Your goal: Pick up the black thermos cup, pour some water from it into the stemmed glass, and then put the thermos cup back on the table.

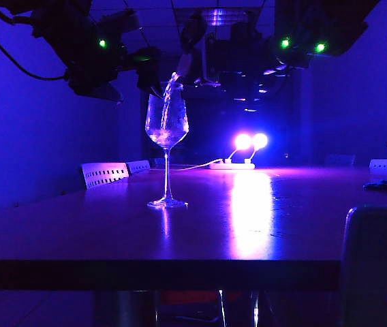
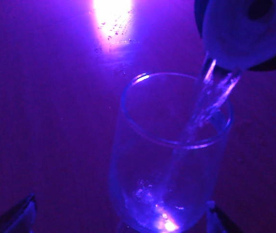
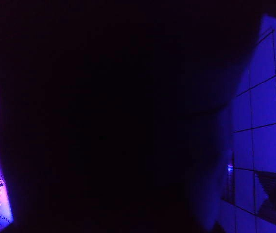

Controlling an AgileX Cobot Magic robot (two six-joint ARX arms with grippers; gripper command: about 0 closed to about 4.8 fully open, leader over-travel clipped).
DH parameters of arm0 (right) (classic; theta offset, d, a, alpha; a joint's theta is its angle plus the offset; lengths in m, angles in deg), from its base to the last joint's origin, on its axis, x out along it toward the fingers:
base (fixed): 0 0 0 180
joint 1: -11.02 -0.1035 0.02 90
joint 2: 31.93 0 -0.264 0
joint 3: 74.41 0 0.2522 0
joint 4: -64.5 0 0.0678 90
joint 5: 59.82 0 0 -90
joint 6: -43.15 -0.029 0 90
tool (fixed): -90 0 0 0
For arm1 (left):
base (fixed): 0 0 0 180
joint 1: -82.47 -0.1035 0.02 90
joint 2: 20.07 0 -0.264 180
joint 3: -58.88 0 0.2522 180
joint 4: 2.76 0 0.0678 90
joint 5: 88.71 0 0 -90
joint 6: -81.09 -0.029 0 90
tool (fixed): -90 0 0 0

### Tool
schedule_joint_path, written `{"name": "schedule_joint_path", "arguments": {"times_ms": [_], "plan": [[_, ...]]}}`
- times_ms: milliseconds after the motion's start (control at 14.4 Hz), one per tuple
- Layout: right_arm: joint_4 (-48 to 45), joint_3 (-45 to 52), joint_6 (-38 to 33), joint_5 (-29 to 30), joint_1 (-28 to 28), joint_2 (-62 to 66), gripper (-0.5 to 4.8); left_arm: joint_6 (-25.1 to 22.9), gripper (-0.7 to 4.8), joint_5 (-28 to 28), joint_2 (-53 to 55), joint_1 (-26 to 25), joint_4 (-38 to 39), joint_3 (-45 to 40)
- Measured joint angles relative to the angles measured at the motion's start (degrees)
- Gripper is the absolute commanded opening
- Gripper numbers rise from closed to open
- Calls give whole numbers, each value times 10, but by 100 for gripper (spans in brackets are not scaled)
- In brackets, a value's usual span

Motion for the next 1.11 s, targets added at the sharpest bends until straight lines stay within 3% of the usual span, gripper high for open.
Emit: {"name": "schedule_joint_path", "arguments": {"times_ms": [1113], "plan": [[-9,-2,2,15,1,2,113,0,479,0,0,0,0,0]]}}
